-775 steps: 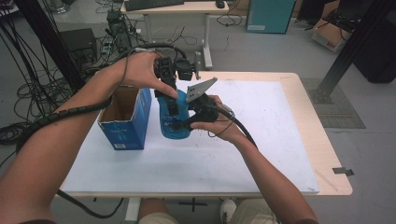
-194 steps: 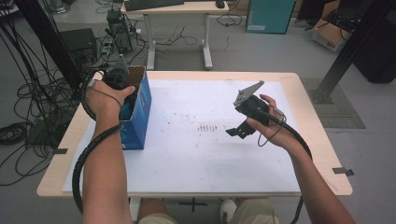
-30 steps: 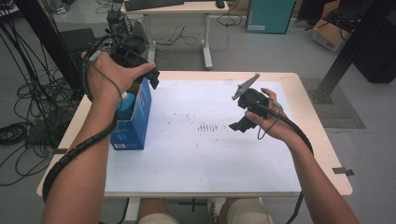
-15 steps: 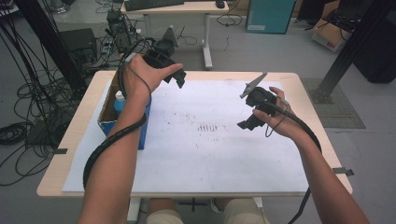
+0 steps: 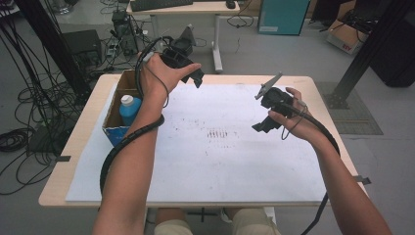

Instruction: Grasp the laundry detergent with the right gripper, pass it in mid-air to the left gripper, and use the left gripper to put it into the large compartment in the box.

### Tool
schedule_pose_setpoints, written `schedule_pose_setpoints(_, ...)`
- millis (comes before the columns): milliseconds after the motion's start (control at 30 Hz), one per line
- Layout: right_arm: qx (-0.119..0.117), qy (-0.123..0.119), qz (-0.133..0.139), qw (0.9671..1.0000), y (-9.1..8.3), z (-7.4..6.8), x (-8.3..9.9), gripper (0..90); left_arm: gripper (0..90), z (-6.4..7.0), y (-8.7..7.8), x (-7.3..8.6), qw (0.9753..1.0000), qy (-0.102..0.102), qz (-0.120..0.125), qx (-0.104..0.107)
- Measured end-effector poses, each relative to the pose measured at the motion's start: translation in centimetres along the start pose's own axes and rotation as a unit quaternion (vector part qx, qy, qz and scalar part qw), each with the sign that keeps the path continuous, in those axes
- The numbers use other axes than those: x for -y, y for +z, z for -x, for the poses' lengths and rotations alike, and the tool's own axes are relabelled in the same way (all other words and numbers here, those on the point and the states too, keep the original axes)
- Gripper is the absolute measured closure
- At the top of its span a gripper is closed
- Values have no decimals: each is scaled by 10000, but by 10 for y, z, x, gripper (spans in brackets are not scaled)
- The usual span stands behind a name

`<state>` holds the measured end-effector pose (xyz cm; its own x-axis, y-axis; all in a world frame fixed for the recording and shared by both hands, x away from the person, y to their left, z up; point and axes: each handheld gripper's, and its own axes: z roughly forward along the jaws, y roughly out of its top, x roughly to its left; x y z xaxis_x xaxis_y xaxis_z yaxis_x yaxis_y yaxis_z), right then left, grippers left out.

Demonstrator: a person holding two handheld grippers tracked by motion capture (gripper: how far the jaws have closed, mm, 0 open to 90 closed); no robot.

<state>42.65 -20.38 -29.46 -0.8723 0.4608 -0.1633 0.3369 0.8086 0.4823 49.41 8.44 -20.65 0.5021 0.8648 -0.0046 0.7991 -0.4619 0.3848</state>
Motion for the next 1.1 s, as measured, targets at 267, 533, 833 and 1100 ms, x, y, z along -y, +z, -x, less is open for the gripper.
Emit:
schedule_pose_setpoints(267, 18, -68, -8, 10000, -1, 2, 0, 53, 48, 1, 1, -2, 9995, 247, 76, -155)
schedule_pose_setpoints(533, 23, 1, 15, 10000, -2, 3, 4, 53, 47, 9, 6, -6, 9993, 283, 3, -250)
schedule_pose_setpoints(833, 25, 19, 19, 10000, -4, 2, 7, 53, 43, 11, 4, -7, 9995, 260, 15, -192)
schedule_pose_setpoints(1100, 8, -36, 2, 10000, -2, 1, 4, 53, 43, 6, 5, -2, 9995, 170, 36, -274)
